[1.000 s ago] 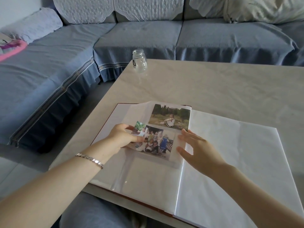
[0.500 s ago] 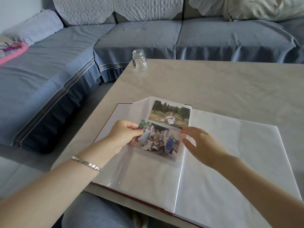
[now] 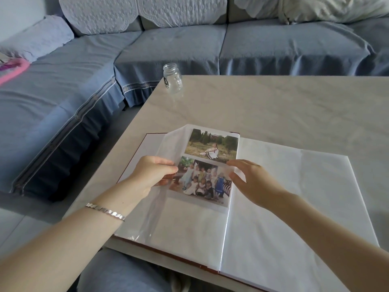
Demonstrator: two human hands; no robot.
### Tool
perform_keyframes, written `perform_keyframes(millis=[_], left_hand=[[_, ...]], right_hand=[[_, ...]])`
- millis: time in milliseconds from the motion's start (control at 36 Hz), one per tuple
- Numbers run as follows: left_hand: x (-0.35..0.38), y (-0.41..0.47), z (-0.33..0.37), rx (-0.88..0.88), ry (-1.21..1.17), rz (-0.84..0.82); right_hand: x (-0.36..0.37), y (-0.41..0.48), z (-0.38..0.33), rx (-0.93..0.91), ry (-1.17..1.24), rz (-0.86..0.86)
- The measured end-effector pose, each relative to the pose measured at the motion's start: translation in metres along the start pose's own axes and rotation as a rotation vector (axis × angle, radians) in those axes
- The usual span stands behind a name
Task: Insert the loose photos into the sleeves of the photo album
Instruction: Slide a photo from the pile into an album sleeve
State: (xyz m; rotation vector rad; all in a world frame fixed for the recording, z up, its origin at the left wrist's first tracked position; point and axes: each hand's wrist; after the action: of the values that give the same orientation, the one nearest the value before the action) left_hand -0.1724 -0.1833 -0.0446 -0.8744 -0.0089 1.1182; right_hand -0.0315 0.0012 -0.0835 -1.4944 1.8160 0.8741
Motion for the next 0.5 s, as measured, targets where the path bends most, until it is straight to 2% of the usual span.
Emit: perform_keyframes(millis=[306, 417, 500], left_hand=[[0.002, -0.004, -0.008, 0.099, -0.026, 0.073], [0.003, -0.001, -0.011, 0.05, -0.047, 0.085], [0.0, 0.003, -0.012, -0.016, -0.08, 0.034]], right_hand=[[0.0, -0.001, 0.0, 0.008, 0.009, 0.026], [0.002, -0.002, 0.002, 0.004, 0.013, 0.029], [0.003, -0.002, 0.003, 0.002, 0.019, 0.032]])
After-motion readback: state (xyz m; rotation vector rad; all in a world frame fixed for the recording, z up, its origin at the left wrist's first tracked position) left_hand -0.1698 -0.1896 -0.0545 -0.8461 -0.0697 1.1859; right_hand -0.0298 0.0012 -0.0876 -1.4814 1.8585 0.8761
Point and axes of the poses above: each hand's wrist, its own y-axis towards the middle knuckle, its own x-axis out of the palm, z = x × y, and after that the axes turned 14 degrees about -x, right-handed
